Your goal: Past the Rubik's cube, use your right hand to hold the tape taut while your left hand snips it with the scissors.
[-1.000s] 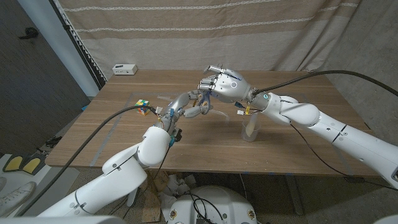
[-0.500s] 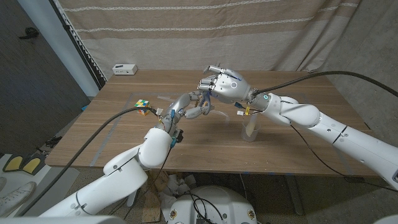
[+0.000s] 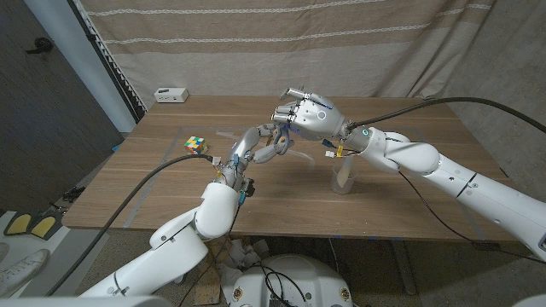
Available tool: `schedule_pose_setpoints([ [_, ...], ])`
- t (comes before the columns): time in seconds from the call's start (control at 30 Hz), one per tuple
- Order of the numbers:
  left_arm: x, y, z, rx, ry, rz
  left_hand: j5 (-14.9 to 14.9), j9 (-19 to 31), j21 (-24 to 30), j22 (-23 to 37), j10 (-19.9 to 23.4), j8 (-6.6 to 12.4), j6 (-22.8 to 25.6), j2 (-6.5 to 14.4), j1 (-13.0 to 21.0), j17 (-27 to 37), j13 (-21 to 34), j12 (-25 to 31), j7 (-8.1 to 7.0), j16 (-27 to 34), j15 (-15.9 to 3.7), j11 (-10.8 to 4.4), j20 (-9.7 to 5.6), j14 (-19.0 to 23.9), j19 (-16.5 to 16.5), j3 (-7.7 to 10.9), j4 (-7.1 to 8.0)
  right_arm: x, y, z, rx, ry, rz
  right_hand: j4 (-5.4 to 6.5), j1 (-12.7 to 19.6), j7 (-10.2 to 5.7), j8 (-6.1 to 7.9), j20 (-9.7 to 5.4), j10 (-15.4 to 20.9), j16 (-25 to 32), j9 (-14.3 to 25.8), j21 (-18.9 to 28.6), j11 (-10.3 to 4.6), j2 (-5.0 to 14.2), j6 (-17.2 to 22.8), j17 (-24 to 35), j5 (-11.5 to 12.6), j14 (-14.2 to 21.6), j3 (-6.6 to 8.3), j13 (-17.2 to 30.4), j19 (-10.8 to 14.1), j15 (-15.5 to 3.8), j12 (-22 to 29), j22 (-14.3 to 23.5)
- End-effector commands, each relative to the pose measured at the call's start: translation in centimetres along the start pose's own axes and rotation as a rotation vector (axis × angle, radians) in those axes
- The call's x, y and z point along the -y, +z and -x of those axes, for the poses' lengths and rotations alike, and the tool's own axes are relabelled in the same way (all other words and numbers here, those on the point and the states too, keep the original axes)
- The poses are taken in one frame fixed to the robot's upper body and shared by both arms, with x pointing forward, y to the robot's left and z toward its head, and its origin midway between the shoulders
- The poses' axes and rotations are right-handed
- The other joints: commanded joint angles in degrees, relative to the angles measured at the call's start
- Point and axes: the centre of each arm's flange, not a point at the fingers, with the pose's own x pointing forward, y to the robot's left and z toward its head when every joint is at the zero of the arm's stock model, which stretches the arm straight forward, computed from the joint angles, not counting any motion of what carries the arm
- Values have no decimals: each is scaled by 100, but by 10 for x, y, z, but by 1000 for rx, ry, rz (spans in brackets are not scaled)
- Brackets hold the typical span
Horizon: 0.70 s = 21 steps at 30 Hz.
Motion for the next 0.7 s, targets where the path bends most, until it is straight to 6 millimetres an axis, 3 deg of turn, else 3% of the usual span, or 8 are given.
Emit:
schedule_pose_setpoints([
  [0.03,5,-3,1,9,59,25,-51,131,47,27,223,222,347,47,260,20,41,69,-7,29,-813,3,-89,197,104,147,-41,1,-1,2,-2,2,-13,-1,638,27,54,-721,-33,38,2,48,1,715,-29,7,41,250,56,0,-38,-598,35,7],
  [0.1,6,-4,1,13,69,30,-56,164,58,30,272,263,386,44,301,20,48,81,-36,32,-830,1,-99,235,131,167,-49,2,-1,2,-4,1,-13,-1,638,27,58,-719,-31,40,0,55,0,714,-26,8,42,253,56,-2,-39,-598,36,6],
  [0.23,8,-5,2,23,99,43,-85,397,97,54,521,554,651,178,503,33,87,137,-46,31,-857,-4,-109,365,194,336,-45,3,-2,3,-6,2,-15,-1,635,30,64,-721,-23,36,-3,69,0,714,-22,2,44,254,57,-3,-40,-598,41,5],
  [0.37,10,-6,1,22,107,50,-105,572,117,66,579,736,737,192,557,41,109,131,-21,16,-862,-5,-122,397,221,392,-36,3,-2,4,-7,0,-15,-2,632,26,70,-717,-24,28,-7,90,0,713,-28,-10,45,253,58,-13,-49,-598,41,3],
  [0.43,10,-6,1,20,109,52,-126,823,137,78,619,890,602,175,576,49,135,114,-111,6,-861,-5,-127,440,241,425,-19,3,-2,4,-9,1,-14,-3,631,25,70,-723,-22,37,-7,95,1,711,-34,-1,45,263,58,-13,-54,-598,44,3],
  [0.6,11,-6,1,16,117,63,-136,1171,152,93,699,1124,459,183,568,61,170,103,-96,1,-883,-9,-138,494,238,459,12,2,-3,5,-13,-2,-18,-1,627,25,75,-723,-22,27,-13,114,1,718,-36,-19,47,261,61,-18,-54,-598,45,2],
  [0.67,11,-7,1,15,105,67,-146,1727,181,119,722,1454,115,268,489,82,222,42,-45,-16,-841,-10,-76,527,226,509,89,2,-3,5,-12,-2,-19,-1,624,14,81,-721,-19,34,-8,123,1,714,-43,-13,48,271,60,-20,-64,-598,48,1],
  [0.7,11,-7,1,11,102,65,-137,2207,203,140,692,1712,-252,461,368,100,277,-27,-76,-30,-819,-8,-75,524,197,573,186,1,-3,5,-12,-3,-20,-1,622,14,87,-718,-8,29,-4,132,2,714,-43,-20,48,269,60,-2,-61,-598,66,1],
])
